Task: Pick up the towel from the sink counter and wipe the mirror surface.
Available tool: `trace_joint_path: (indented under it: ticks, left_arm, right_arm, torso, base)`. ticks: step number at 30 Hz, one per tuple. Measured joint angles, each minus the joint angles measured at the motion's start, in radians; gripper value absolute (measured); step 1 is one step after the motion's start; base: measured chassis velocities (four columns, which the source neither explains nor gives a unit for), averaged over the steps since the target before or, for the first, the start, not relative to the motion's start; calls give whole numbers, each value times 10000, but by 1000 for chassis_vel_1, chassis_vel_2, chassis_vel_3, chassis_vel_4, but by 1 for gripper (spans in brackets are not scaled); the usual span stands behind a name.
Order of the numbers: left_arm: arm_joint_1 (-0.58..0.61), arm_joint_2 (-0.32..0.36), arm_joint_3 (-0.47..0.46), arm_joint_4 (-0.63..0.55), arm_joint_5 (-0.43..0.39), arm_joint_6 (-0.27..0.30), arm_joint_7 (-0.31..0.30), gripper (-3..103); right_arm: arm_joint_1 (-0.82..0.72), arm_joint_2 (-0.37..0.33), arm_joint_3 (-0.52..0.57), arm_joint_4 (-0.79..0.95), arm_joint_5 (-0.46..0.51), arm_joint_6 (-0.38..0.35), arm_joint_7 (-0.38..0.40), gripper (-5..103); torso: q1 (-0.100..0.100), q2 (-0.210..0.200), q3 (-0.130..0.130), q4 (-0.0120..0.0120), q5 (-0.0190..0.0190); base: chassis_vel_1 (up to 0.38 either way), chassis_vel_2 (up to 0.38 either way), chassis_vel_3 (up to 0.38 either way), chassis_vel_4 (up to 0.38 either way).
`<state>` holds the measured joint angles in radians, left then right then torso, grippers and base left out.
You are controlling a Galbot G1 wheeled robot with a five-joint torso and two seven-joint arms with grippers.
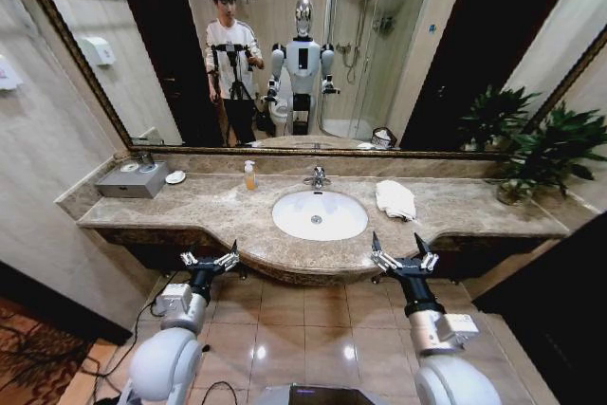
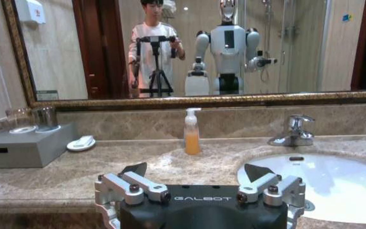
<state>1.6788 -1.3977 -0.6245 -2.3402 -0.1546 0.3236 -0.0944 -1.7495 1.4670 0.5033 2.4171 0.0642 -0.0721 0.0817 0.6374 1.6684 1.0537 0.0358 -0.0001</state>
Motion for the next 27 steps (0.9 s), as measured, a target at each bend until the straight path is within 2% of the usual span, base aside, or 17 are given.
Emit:
trace_joint_path:
  ticks: [20,27]
  left_arm:
    - [1,0,0,0,0,0,0,100]
    - [0,0,0,0,0,0,0,100]
  right_arm:
    - [26,-12,12,-43,-58,112,-241,100]
    - [-37,-10,6,-24,-64,169,-222,100]
  torso:
    - [-3,1,-1,1,0]
    - [-3,1,-1,1,0]
  base:
    - [0,0,0,0]
    - [-133,118,136,-132]
